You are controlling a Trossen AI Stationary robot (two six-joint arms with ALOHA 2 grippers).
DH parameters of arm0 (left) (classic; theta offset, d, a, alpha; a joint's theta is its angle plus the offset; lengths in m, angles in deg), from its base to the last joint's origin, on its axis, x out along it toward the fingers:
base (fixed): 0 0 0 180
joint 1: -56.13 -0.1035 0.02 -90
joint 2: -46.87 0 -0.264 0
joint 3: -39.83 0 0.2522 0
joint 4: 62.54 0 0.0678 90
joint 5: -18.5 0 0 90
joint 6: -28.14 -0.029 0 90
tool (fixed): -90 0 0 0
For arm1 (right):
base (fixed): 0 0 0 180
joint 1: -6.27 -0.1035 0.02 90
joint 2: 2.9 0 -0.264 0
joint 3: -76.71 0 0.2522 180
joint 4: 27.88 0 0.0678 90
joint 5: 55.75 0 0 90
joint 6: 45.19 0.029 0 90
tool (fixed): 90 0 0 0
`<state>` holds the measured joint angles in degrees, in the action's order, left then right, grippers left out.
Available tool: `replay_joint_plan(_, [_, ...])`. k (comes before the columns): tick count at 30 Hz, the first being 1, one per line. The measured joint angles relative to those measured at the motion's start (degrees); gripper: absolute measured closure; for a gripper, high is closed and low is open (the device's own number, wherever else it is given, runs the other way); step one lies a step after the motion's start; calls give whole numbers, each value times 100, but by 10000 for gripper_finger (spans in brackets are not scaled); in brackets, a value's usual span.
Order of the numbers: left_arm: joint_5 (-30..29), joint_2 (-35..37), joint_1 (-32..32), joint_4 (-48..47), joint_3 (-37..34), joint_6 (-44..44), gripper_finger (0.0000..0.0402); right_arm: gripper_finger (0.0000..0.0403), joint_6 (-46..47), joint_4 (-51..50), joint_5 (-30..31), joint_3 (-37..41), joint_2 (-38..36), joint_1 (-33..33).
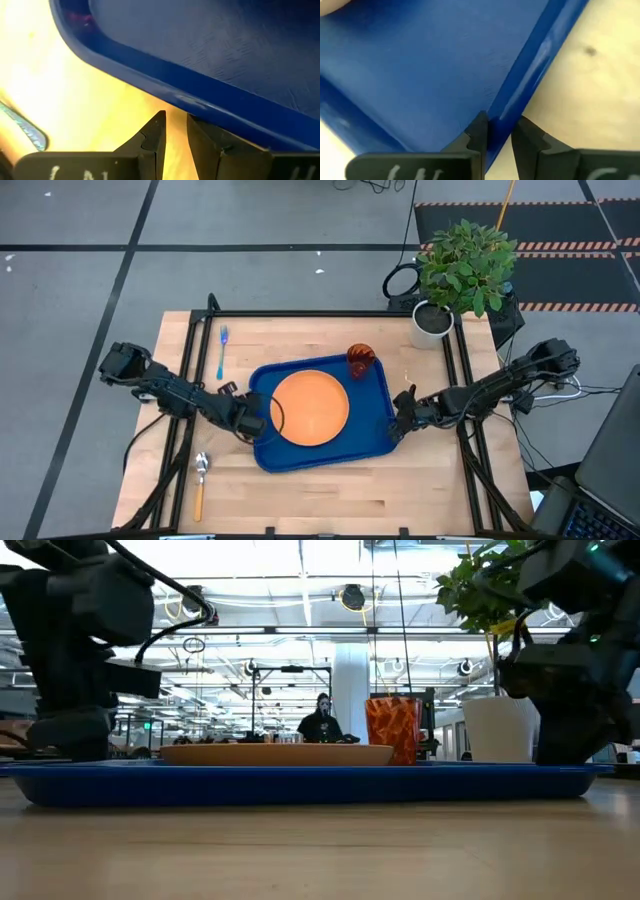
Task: Pick and place plate/cup/fork/spoon on tray
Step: Adjust the blue tray
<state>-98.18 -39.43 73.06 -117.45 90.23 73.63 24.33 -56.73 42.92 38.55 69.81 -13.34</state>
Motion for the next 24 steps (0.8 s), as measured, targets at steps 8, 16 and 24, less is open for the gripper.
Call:
replay_joint_plan(8, [-190,-11,-225,-88,-23,-37,321,353,124,1021,41,17,20,-591])
replay_joint_plan(16, [-159,-11,-271,130,-12,-53,321,351,518,670,368,-6,9,-949])
replay_joint_plan(24, [-18,0,-265,312,5,-309,321,316,345,470,391,2,-125,-956])
